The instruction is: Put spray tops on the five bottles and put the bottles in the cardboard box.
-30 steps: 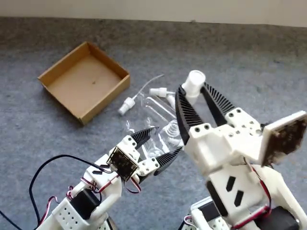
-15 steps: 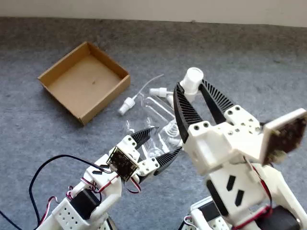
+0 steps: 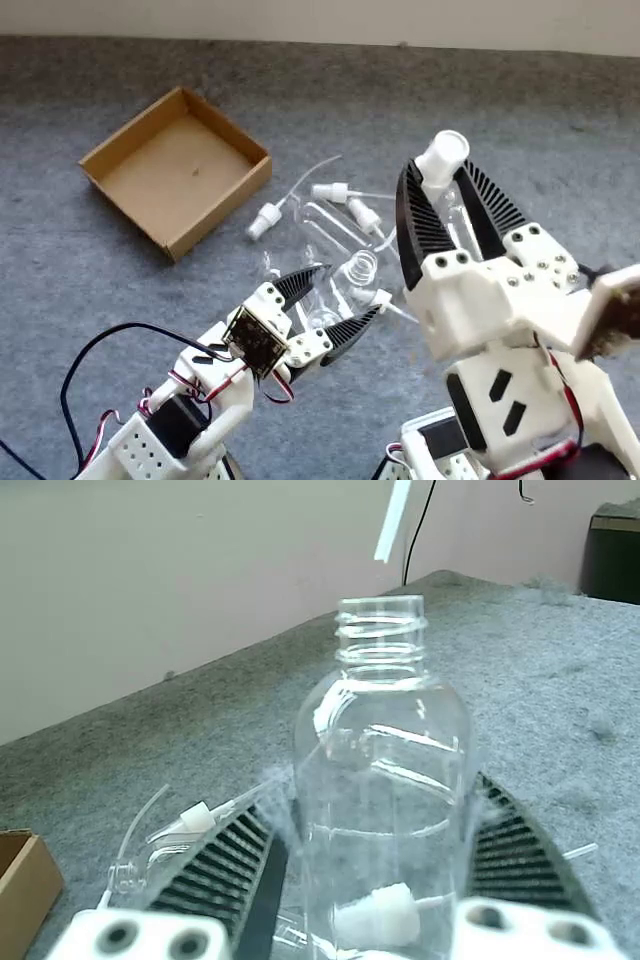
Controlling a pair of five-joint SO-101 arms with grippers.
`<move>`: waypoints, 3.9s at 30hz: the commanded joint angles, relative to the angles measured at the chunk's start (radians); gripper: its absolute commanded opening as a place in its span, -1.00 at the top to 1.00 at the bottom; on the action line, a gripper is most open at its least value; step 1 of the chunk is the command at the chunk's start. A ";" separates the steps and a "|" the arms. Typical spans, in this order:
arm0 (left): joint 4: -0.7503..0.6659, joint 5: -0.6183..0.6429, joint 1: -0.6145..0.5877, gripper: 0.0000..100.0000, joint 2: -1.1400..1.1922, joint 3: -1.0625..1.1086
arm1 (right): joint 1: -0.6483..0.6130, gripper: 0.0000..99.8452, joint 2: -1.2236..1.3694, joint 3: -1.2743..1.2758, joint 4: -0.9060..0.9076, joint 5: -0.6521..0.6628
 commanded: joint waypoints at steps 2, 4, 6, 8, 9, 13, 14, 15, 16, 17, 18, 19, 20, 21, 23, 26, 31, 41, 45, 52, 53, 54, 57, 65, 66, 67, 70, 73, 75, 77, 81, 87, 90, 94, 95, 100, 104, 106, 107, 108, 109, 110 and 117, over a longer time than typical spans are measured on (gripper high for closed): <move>-0.006 0.012 -0.010 0.71 -0.016 0.021 | 0.010 0.88 -0.004 -0.002 -0.024 -0.005; -0.006 0.012 -0.010 0.71 -0.016 0.021 | 0.008 0.88 -0.004 -0.002 -0.021 -0.006; -0.006 0.012 -0.010 0.71 -0.016 0.021 | -0.027 0.88 -0.004 -0.002 -0.021 -0.006; -0.006 0.012 -0.010 0.71 -0.016 0.021 | -0.077 0.88 -0.004 -0.002 -0.022 -0.002; -0.006 0.012 -0.010 0.71 -0.016 0.021 | -0.096 0.88 -0.004 -0.002 -0.022 -0.002; -0.006 0.012 -0.010 0.71 -0.016 0.021 | -0.105 0.88 -0.004 -0.001 -0.019 0.000; -0.006 0.012 -0.010 0.71 -0.016 0.021 | -0.105 0.88 -0.004 0.001 -0.016 0.000; -0.006 0.012 -0.010 0.71 -0.016 0.021 | -0.105 0.88 -0.002 0.001 -0.015 0.000; -0.006 0.012 -0.010 0.71 -0.016 0.021 | -0.105 0.88 -0.002 0.001 -0.015 0.000; -0.006 0.012 -0.010 0.71 -0.016 0.021 | -0.105 0.88 -0.002 0.001 -0.015 0.000; -0.006 0.012 -0.010 0.71 -0.016 0.021 | -0.105 0.88 -0.002 0.001 -0.015 0.000; -0.006 0.012 -0.010 0.71 -0.016 0.021 | -0.105 0.88 -0.002 0.001 -0.015 0.000; -0.006 0.012 -0.010 0.71 -0.016 0.021 | -0.105 0.88 -0.002 0.001 -0.015 0.000; -0.006 0.012 -0.010 0.71 -0.016 0.021 | -0.105 0.88 -0.002 0.001 -0.013 0.000; -0.006 0.012 -0.010 0.71 -0.016 0.021 | -0.105 0.88 -0.004 0.001 -0.013 0.000; -0.006 0.012 -0.010 0.71 -0.016 0.021 | -0.105 0.88 -0.004 -0.001 -0.013 0.000; -0.006 0.012 -0.010 0.71 -0.016 0.021 | -0.093 0.88 -0.004 -0.001 -0.013 0.000; -0.006 0.012 -0.010 0.71 -0.016 0.021 | -0.033 0.88 -0.004 0.001 0.021 -0.005; -0.006 0.012 -0.010 0.71 -0.016 0.021 | -0.084 0.88 -0.004 0.001 0.021 -0.006; -0.006 0.012 -0.010 0.71 -0.016 0.021 | -0.096 0.88 -0.004 0.104 0.027 0.000; -0.006 0.012 -0.010 0.71 -0.016 0.019 | -0.096 0.88 -0.004 0.133 0.027 0.000; -0.006 0.012 -0.010 0.71 -0.016 0.019 | -0.096 0.88 -0.004 0.157 0.027 0.000; -0.008 0.012 -0.012 0.71 -0.016 0.019 | -0.099 0.88 -0.004 0.206 0.027 0.000; -0.057 0.012 -0.016 0.71 -0.016 0.021 | -0.101 0.87 -0.004 0.232 0.104 0.000; -0.057 0.012 -0.018 0.71 -0.016 0.021 | -0.101 0.87 -0.004 0.231 0.120 0.000; -0.057 0.012 -0.018 0.71 -0.016 0.021 | -0.101 0.87 -0.004 0.229 0.140 0.002; -0.061 0.012 -0.018 0.71 -0.016 0.021 | -0.101 0.83 -0.004 0.228 0.185 0.002; -0.061 0.012 -0.018 0.71 -0.016 0.021 | -0.101 0.67 -0.004 0.229 0.225 0.002; -0.061 0.012 -0.018 0.71 -0.016 0.021 | -0.101 0.58 -0.004 0.231 0.236 0.002; -0.061 0.012 -0.018 0.71 -0.016 0.021 | -0.101 0.56 -0.004 0.226 0.248 0.002; -0.061 0.012 -0.018 0.71 -0.016 0.021 | -0.101 0.56 -0.004 0.205 0.248 0.003; -0.061 0.012 -0.019 0.71 -0.016 0.018 | -0.094 0.56 -0.004 0.159 0.248 0.003; -0.063 0.012 -0.025 0.71 -0.018 -0.005 | -0.093 0.56 -0.004 0.147 0.240 0.003; -0.063 0.012 -0.125 0.71 -0.018 -0.079 | -0.090 0.56 -0.004 0.042 0.248 0.000; -0.063 0.012 -0.145 0.71 -0.018 -0.087 | -0.074 0.56 -0.005 0.015 0.251 0.000; -0.061 0.014 -0.163 0.71 -0.018 -0.090 | 0.097 0.62 -0.004 -0.035 0.259 0.000; -0.061 0.014 -0.162 0.71 -0.018 -0.090 | 0.134 0.94 -0.004 0.054 0.205 0.002; -0.061 0.014 -0.140 0.71 -0.018 -0.090 | 0.136 0.99 -0.004 0.134 0.130 0.002; -0.061 0.014 -0.122 0.71 -0.018 -0.090 | 0.136 0.97 -0.004 0.185 0.091 0.002; -0.061 0.014 -0.101 0.71 -0.018 -0.090 | 0.136 0.98 -0.004 0.240 0.048 0.002; -0.061 0.012 -0.079 0.71 -0.018 -0.090 | 0.136 0.99 -0.004 0.297 0.005 0.002; -0.061 0.012 -0.064 0.71 -0.018 -0.090 | 0.137 0.99 -0.004 0.352 -0.033 0.002; -0.061 0.012 -0.051 0.71 -0.018 -0.088 | 0.137 0.99 -0.004 0.598 -0.163 0.003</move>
